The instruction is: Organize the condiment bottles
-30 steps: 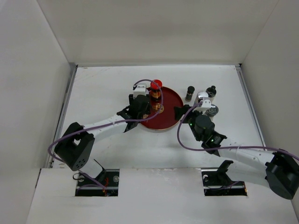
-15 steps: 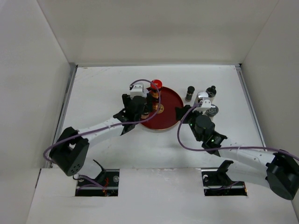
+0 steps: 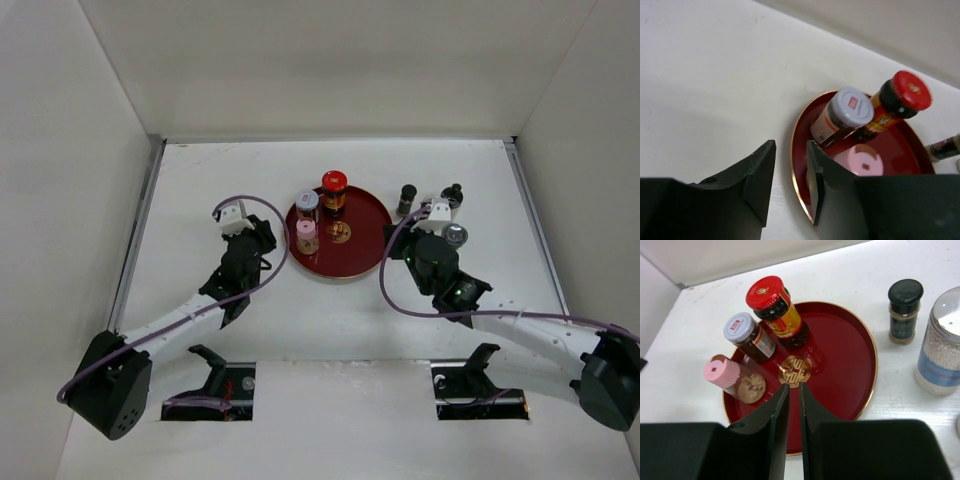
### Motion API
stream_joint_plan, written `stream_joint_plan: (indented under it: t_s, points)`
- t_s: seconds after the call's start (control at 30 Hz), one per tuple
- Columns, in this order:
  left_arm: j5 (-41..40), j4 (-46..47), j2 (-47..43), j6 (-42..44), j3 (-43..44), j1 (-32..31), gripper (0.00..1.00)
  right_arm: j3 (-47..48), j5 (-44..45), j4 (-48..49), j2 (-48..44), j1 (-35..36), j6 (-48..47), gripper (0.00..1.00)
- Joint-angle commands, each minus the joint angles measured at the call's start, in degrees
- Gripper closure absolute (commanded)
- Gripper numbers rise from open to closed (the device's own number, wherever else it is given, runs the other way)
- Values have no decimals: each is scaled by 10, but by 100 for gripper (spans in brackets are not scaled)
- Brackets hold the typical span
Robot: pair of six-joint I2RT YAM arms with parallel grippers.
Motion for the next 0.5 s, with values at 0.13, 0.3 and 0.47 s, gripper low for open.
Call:
stream_joint_plan:
  t_s: [0.13, 0.3, 0.47]
  points:
    - [4, 63, -20, -77, -82, 7, 75, 94, 76, -124, -6, -33, -30, 67]
    - [17, 106, -46, -80, -117, 9, 75, 138, 94, -168, 1, -107, -47, 32]
    - [19, 112, -68, -86, -133, 9, 73, 190, 84, -207, 63, -178, -65, 11]
